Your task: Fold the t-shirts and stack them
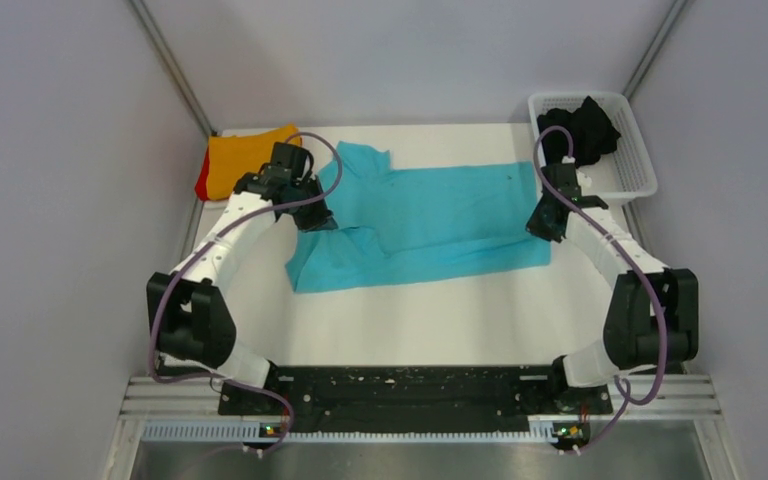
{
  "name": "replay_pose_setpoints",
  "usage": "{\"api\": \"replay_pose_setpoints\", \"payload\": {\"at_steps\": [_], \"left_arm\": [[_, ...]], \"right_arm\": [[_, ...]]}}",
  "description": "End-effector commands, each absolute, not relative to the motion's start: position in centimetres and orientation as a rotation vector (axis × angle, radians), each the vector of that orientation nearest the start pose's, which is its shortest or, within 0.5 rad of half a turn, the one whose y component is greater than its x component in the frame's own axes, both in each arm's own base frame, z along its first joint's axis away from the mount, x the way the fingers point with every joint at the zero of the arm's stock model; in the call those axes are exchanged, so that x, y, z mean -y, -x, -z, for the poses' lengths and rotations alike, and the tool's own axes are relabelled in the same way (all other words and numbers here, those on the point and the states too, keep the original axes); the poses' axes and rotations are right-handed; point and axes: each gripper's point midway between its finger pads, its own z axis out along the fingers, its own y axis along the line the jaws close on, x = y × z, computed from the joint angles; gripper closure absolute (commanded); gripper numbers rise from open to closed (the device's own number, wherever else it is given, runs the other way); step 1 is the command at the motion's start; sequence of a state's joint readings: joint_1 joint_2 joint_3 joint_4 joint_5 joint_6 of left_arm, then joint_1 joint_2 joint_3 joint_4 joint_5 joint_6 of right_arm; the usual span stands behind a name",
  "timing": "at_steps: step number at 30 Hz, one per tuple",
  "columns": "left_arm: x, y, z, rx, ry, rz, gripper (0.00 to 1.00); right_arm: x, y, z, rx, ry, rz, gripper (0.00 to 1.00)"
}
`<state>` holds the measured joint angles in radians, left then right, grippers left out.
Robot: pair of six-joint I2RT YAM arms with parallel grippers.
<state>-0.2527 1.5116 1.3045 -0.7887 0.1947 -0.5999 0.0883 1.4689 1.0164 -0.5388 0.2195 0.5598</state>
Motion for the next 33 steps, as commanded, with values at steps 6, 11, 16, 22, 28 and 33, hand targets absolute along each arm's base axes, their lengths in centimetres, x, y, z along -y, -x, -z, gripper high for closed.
{"api": "replay_pose_setpoints", "payload": {"at_steps": [6,11,16,22,28,33], "left_arm": [[13.6,-37.7,-18.5,-2.511,0.334,0.571,1.0],[13.3,-38.9,-18.4,-2.518,0.323,0.574,1.0],[13.0,-40.3,-16.5,-2.561,0.336,0.558,1.0],[11.0,-45.4,-14.4,-2.522,0.482,0.476,0.64],[10.8,-49.6,-16.0,-2.475,0.511,0.474,0.01],[10.7,-46.3,-16.7,-2.458,0.492,0.496,0.01]], "right_arm": [[-0.3,-37.7,-11.2,-2.364,-0.684,0.059,1.0],[0.0,-38.0,-10.5,-2.382,-0.703,0.067,1.0],[0.4,-38.7,-9.9,-2.378,-0.717,0.086,1.0],[1.3,-40.6,-8.6,-2.334,-0.784,0.144,0.86],[1.7,-42.0,-11.2,-2.241,-0.822,0.137,0.36],[1.1,-40.0,-11.9,-2.225,-0.792,0.08,0.19]]}}
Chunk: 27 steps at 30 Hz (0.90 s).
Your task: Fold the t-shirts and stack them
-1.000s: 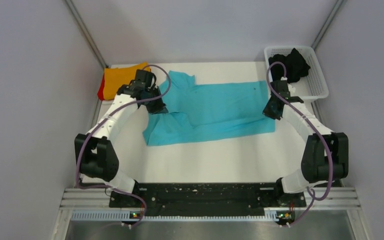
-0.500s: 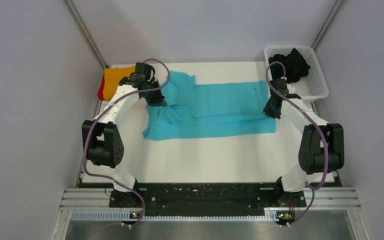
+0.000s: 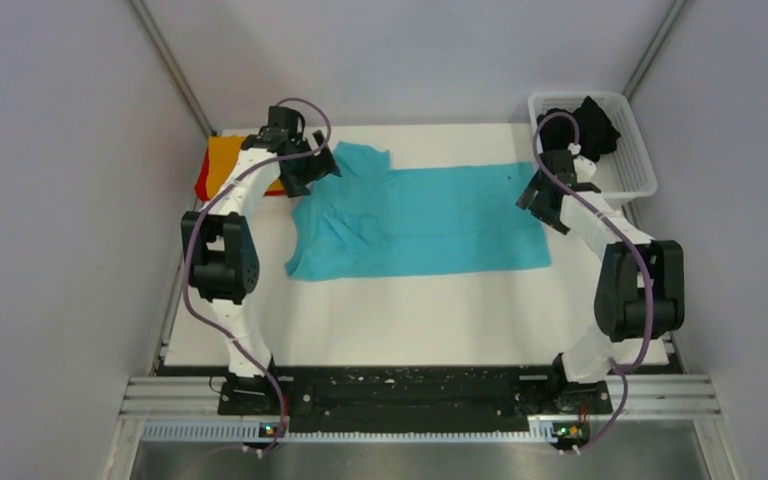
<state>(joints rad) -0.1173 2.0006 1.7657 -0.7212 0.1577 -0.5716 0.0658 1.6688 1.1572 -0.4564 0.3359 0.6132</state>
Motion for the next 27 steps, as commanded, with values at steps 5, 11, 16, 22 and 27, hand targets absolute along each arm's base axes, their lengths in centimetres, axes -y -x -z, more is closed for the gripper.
{"api": "replay_pose_setpoints", "payload": {"at_steps": [5,11,16,22,27], "left_arm": [[13.5,-41.3,-14.7,-2.501,0.454,0.638,0.01],[15.0,-39.3,-9.7,-2.568,0.454,0.685,0.01],[14.9,-38.1,-6.2,-2.629,0.496,0.681,0.01],[13.6,-33.5,-1.9,-2.708,0.602,0.609,0.01],[12.2,-28.0,0.3,-2.804,0.706,0.53,0.01]], "right_arm": [[-4.7,-38.8,-11.5,-2.27,-0.523,-0.155,0.01],[-12.0,-39.1,-8.4,-2.336,-0.317,-0.369,0.01],[-13.1,-39.0,-5.7,-2.38,-0.304,-0.362,0.01],[-11.8,-34.3,-1.9,-2.504,-0.329,-0.313,0.01],[-10.5,-29.1,-0.7,-2.613,-0.347,-0.268,0.01]]}}
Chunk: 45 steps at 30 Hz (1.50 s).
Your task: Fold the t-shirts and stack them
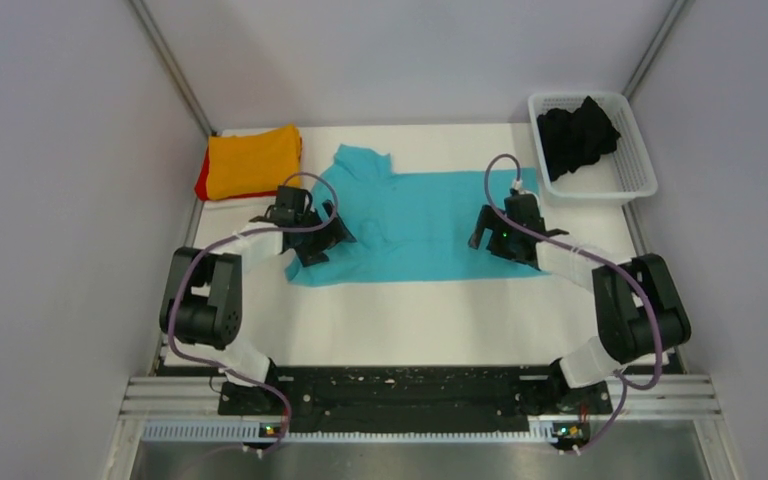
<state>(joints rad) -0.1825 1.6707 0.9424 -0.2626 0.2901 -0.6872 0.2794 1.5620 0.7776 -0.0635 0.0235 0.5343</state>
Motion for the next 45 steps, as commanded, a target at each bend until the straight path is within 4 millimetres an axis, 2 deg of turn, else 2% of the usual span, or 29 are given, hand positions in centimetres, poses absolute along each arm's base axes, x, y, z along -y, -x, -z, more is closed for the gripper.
{"api": "replay_pose_setpoints", "payload": {"at_steps": [1,4,8,14,21,27,30,33,36,39,42,45], "left_arm": [[11.9,-26.8,0.5,-2.82,0.731,0.514,0.01],[11.0,-23.6,0.4,-2.839,0.816,0.451,0.01],[10.1,-20.0,0.0,-2.847,0.887,0.404,0.01],[10.5,-16.5,-0.6,-2.883,0.942,0.396,0.01],[8.8,-14.3,-1.5,-2.87,0.997,0.24,0.01],[9.0,-15.0,-2.6,-2.834,0.978,0.275,0.01],[8.6,-16.4,-5.3,-2.753,0.932,0.277,0.01],[9.0,-19.6,-9.6,-2.637,0.817,0.345,0.01],[9.4,-24.7,-13.8,-2.481,0.658,0.381,0.01],[9.8,-30.2,-17.0,-2.381,0.52,0.351,0.01],[10.1,-35.6,-18.7,-2.383,0.432,0.257,0.01],[10.1,-41.0,-18.6,-2.423,0.35,0.116,0.01]], "right_arm": [[-10.4,-27.9,-0.7,-2.641,-0.353,-0.269,0.01],[-9.8,-23.9,-0.5,-2.712,-0.402,-0.266,0.01],[-9.6,-19.9,-0.7,-2.781,-0.444,-0.304,0.01],[-9.7,-16.1,-0.6,-2.878,-0.473,-0.342,0.01],[-10.5,-14.5,-1.4,-2.94,-0.455,-0.369,0.01],[-11.2,-14.0,-2.6,-2.939,-0.452,-0.413,0.01],[-11.3,-16.5,-4.6,-2.848,-0.415,-0.407,0.01],[-11.3,-21.1,-8.4,-2.66,-0.368,-0.38,0.01],[-10.1,-25.5,-12.5,-2.464,-0.372,-0.292,0.01],[-9.3,-28.3,-15.2,-2.326,-0.39,-0.251,0.01],[-8.7,-30.0,-16.7,-2.25,-0.409,-0.249,0.01],[-7.6,-31.0,-17.2,-2.218,-0.442,-0.212,0.01]]}}
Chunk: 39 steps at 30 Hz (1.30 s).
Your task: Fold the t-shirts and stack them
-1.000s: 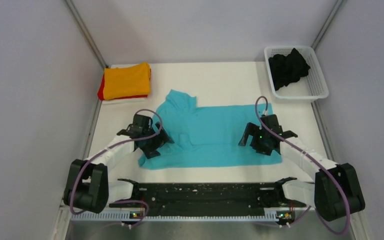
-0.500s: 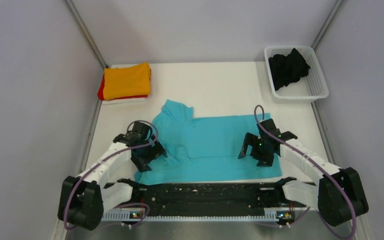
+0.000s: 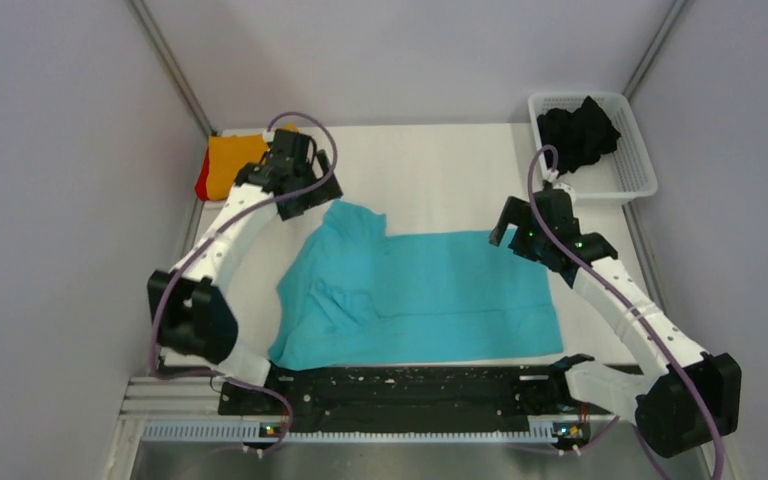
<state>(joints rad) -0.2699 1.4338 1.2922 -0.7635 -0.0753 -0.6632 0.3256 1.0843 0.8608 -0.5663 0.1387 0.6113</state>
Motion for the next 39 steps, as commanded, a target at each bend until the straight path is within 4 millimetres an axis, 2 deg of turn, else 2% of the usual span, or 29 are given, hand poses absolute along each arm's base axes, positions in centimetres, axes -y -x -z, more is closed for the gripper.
{"api": "replay_pose_setpoints", "payload": {"at_steps": [1,4,7,10,13,21,26,31,36,39], "left_arm": [[9.6,-42.5,-18.2,-2.435,0.335,0.04,0.01],[8.3,-46.6,-15.9,-2.492,0.291,-0.129,0.01],[9.2,-50.3,-13.4,-2.539,0.24,-0.112,0.05],[10.1,-52.2,-11.4,-2.552,0.208,-0.073,0.09],[10.3,-52.9,-9.5,-2.575,0.214,-0.056,0.14],[11.5,-52.8,-5.1,-2.651,0.234,0.007,0.36],[12.3,-51.9,-4.1,-2.677,0.223,0.078,0.49],[11.9,-50.4,-2.8,-2.71,0.245,0.062,0.55],[12.1,-49.4,-2.1,-2.758,0.257,0.066,0.77],[12.3,-48.9,-2.1,-2.768,0.26,0.084,0.84]], "right_arm": [[-7.3,-31.1,-17.1,-2.216,-0.451,-0.2,0.01],[-6.2,-31.3,-16.7,-2.211,-0.499,-0.174,0.01],[-5.9,-31.4,-16.0,-2.197,-0.542,-0.187,0.01],[-5.9,-31.5,-15.6,-2.194,-0.563,-0.2,0.01],[-5.7,-31.5,-15.2,-2.205,-0.565,-0.19,0.01],[-5.5,-31.4,-14.0,-2.238,-0.57,-0.177,0.01],[-5.6,-31.0,-13.4,-2.257,-0.568,-0.178,0.01],[-5.4,-30.7,-13.3,-2.255,-0.567,-0.174,0.01],[-5.2,-30.7,-13.4,-2.249,-0.569,-0.167,0.01],[-5.1,-30.8,-13.4,-2.246,-0.574,-0.161,0.01]]}}
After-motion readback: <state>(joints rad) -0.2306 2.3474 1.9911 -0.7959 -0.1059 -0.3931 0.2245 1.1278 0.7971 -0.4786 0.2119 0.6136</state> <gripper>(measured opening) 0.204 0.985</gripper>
